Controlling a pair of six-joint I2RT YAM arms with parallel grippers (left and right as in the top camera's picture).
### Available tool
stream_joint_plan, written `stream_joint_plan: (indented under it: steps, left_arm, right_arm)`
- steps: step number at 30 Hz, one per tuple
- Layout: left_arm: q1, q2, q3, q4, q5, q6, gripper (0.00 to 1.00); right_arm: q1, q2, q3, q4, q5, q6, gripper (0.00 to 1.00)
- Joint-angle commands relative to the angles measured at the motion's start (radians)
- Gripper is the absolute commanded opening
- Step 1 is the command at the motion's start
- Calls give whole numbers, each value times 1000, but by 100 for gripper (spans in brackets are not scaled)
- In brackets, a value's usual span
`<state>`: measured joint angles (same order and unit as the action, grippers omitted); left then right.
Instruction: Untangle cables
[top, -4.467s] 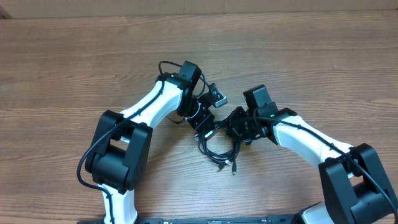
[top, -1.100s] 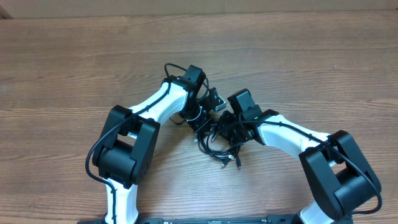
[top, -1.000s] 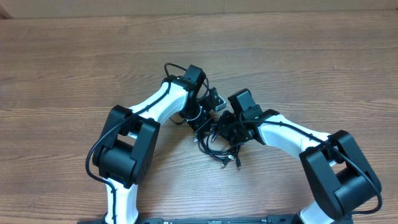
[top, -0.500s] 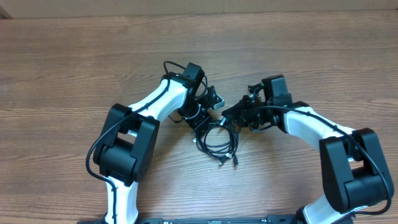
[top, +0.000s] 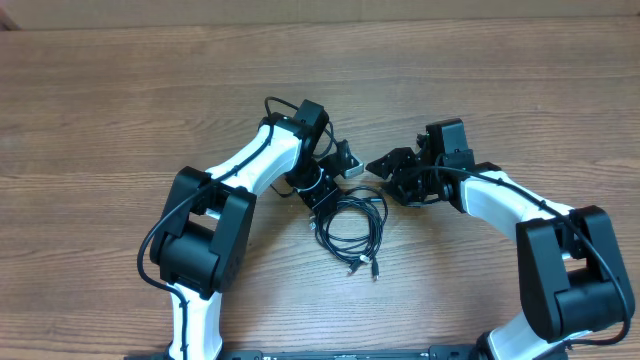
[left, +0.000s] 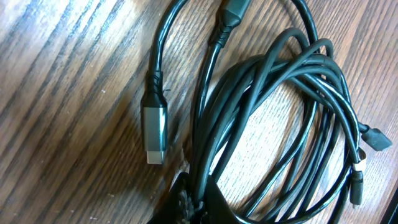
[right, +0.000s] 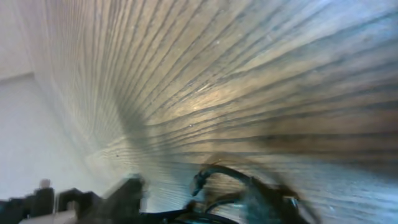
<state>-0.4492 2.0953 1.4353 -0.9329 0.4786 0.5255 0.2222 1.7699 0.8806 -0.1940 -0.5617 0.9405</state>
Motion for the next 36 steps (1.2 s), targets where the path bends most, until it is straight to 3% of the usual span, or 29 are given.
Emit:
stream_joint_plan:
  steps: [1,3,7,14,18,25,36]
  left_arm:
    - [3,18,23,-5,28,21,4]
    - [3,18,23,-5,28,21,4]
    - [3,18,23,-5,29,21,4]
    - [3,18,23,-6,29,21,4]
    - [3,18,23,-5,29,21,4]
    - [3,18,23,-5,29,21,4]
    - [3,18,23,-5,47,21,4]
  right_arm:
    - [-5,-31,3,6,-120,-6,28]
    - [-5,-31,3,6,-230,-6,18]
    - [10,-31,3,-24,-338,-6,19]
    - [115,-31,3,-193,-53,11,22]
    - [183,-31,3,-196,64,88,27]
    - [245,-31,3,-139,187,190,27]
    - [250,-30,3,-91,230,190,26]
